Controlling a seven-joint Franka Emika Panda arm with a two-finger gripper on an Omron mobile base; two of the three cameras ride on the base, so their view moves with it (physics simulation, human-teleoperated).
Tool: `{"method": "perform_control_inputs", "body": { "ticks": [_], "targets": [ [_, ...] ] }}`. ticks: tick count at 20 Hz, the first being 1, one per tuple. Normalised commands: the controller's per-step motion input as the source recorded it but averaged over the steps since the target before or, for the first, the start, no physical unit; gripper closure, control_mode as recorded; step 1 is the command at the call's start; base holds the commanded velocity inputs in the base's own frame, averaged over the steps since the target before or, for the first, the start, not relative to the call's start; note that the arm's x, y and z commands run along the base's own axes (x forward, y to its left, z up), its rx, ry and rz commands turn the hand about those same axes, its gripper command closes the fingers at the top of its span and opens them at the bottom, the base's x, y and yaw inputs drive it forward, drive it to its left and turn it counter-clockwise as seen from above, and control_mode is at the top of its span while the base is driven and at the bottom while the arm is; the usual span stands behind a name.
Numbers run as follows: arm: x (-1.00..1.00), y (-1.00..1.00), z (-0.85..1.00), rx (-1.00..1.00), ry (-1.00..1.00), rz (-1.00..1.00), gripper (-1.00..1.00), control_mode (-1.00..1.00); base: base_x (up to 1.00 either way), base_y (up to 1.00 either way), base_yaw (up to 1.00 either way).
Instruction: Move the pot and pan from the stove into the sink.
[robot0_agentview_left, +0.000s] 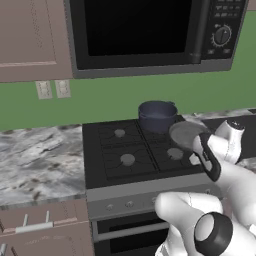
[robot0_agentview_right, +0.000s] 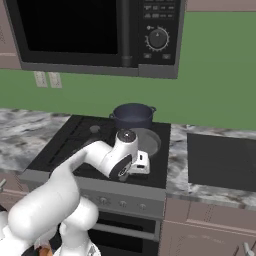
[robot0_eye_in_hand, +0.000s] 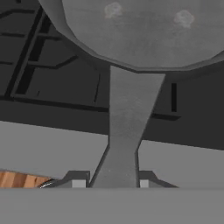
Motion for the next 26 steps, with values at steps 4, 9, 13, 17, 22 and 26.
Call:
{"method": "perform_control_inputs", "body": {
  "ticks": [4, 9, 13, 17, 22, 26],
  "targets": [
    [0.08, 0.04, 0.92, 0.03, 0.12, 0.0, 1.0, -1.0, 0.0, 0.0, 0.0],
    [-0.08, 0.0, 0.81, 0.01, 0.13, 0.0, 1.0, -1.0, 0.0, 0.0, 0.0],
    [-0.33, 0.04, 0.56, 0.0, 0.16, 0.04, 1.0, -1.0, 0.0, 0.0, 0.0],
    [-0.66, 0.06, 0.3, -0.02, 0.1, 0.08, 1.0, -1.0, 0.0, 0.0, 0.0],
    [-0.81, 0.16, 0.11, -0.05, 0.0, 0.12, 1.0, -1.0, 0.0, 0.0, 0.0],
    [-0.72, 0.04, 0.0, -0.03, -0.16, 0.15, 1.0, -1.0, 0.0, 0.0, 0.0]
  ]
}}
